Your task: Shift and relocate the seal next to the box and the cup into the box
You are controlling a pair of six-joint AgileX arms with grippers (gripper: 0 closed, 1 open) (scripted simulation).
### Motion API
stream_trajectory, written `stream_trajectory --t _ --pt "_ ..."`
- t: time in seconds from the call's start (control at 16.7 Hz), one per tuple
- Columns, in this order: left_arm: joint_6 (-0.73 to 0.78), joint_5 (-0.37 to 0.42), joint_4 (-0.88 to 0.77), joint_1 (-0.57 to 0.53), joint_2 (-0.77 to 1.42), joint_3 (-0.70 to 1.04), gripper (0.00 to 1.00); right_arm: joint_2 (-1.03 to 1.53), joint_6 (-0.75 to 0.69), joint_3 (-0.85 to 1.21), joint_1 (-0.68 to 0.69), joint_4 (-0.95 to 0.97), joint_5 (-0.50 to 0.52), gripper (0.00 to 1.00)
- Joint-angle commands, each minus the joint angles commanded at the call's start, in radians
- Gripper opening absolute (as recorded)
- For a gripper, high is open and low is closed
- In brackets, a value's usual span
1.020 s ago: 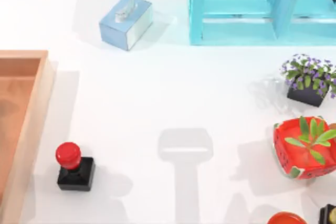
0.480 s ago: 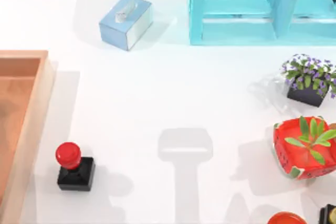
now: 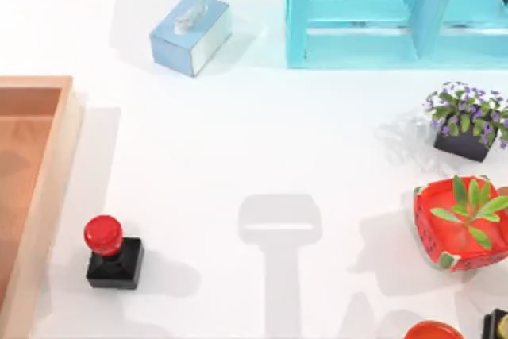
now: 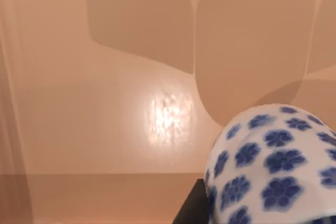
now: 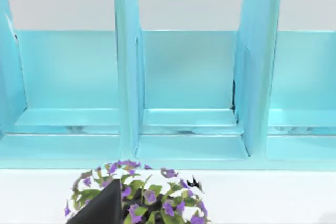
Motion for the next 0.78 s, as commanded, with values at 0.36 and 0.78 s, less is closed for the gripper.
stream_trajectory --t 0.36,0.78 --pt "0.0 0.0 0.0 0.0 0.0 0.0 0.23 0.0 0.0 0.0 0.0 0.0 0.0 1.0" --pt "0.0 0.0 0.0 0.0 0.0 0.0 0.75 0.0 0.0 0.0 0.0 0.0 0.0 1.0"
